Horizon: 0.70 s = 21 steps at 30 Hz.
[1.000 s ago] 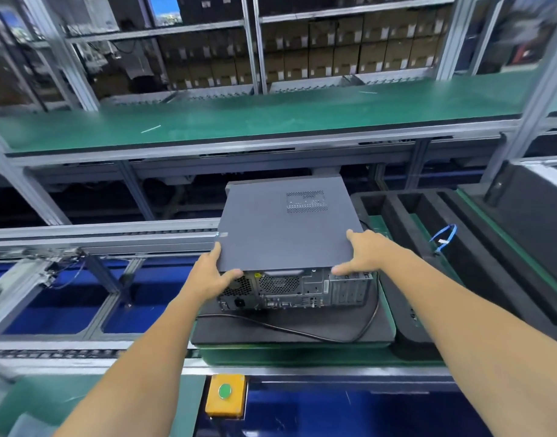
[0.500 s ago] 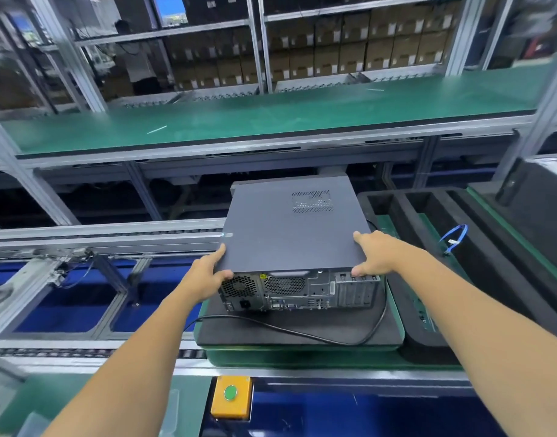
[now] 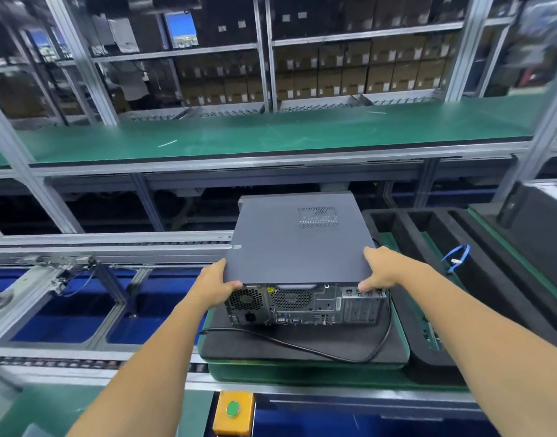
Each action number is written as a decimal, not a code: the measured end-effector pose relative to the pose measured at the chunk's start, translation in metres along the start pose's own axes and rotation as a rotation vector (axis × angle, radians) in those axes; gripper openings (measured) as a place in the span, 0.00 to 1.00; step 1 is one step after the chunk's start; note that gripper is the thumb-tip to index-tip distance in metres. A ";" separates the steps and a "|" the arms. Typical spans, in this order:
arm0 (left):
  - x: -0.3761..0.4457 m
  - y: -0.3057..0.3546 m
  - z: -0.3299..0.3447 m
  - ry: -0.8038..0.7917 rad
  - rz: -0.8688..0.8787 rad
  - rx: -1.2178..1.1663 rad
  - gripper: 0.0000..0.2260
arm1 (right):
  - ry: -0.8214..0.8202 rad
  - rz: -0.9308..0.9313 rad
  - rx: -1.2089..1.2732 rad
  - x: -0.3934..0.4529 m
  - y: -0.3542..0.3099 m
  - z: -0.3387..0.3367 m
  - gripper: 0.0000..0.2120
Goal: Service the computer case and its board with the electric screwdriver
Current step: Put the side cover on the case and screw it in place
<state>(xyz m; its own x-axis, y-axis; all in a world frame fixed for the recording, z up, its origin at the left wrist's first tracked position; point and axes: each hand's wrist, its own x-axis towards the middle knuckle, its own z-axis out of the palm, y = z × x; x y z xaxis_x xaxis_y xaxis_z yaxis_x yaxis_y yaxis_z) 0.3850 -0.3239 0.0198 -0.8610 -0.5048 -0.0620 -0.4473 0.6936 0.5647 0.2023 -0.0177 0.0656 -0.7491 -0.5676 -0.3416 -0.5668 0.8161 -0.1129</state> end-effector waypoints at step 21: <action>0.036 0.077 0.048 -0.179 0.197 0.330 0.29 | 0.073 0.008 0.074 0.028 -0.024 0.005 0.33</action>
<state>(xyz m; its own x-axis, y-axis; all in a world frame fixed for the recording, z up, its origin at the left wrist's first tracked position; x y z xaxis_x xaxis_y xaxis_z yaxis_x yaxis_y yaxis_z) 0.3075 -0.2642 0.0215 -0.9531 -0.2691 -0.1383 -0.2987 0.9099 0.2878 0.1970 -0.0525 0.0544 -0.7779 -0.5653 -0.2744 -0.5360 0.8249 -0.1797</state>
